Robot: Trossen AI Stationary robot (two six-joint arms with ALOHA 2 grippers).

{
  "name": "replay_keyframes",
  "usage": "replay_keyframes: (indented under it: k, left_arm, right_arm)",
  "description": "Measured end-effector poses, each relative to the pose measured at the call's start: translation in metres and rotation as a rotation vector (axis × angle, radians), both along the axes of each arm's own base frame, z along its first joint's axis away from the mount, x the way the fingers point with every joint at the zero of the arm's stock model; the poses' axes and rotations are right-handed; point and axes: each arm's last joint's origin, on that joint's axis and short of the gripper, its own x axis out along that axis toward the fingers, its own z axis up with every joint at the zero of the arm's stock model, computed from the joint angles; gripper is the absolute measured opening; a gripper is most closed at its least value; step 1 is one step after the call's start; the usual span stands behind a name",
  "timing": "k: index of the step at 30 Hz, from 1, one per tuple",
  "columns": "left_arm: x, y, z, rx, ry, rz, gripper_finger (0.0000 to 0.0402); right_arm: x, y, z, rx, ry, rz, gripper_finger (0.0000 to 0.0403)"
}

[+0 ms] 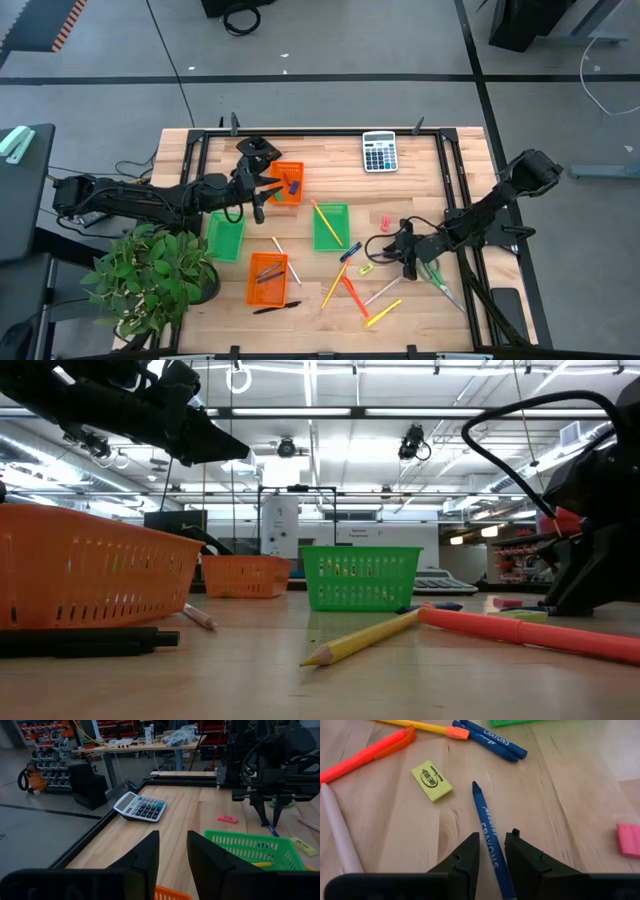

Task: Sort crayons/erasers/pens/pencils in bins
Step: Put the blue crayon into the bottom orange basket

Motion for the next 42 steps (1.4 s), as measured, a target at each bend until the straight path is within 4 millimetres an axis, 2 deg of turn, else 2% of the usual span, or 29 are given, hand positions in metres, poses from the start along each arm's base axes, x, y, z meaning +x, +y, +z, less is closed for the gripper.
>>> replay_keyframes:
  k: [9, 16, 26, 33, 39, 42]
  left_arm:
    - [0.000, 0.000, 0.000, -0.006, -0.003, 0.000, 0.0107]
    - [0.000, 0.000, 0.000, -0.007, -0.003, 0.001, 0.0107]
    - [0.000, 0.000, 0.000, -0.007, -0.004, 0.001, 0.0107]
    - [0.000, 0.000, 0.000, -0.008, -0.004, 0.001, 0.0107]
    - [0.000, 0.000, 0.001, -0.020, -0.016, 0.003, 0.0107]
    - [0.000, 0.000, 0.002, -0.035, -0.033, 0.003, 0.0107]
  right_arm:
    - [-0.001, 0.000, -0.001, 0.000, 0.006, 0.003, 0.0047]
    - [0.002, 0.000, 0.002, -0.032, -0.027, 0.000, 0.0040]
    - [0.035, 0.018, 0.035, -0.073, -0.183, 0.033, 0.0038]
    - [0.052, 0.030, 0.054, -0.083, -0.167, 0.097, 0.0038]
    - [0.079, 0.024, 0.078, -0.160, -0.243, 0.121, 0.0038]
    - [0.097, 0.018, 0.081, -0.162, -0.234, 0.171, 0.0038]
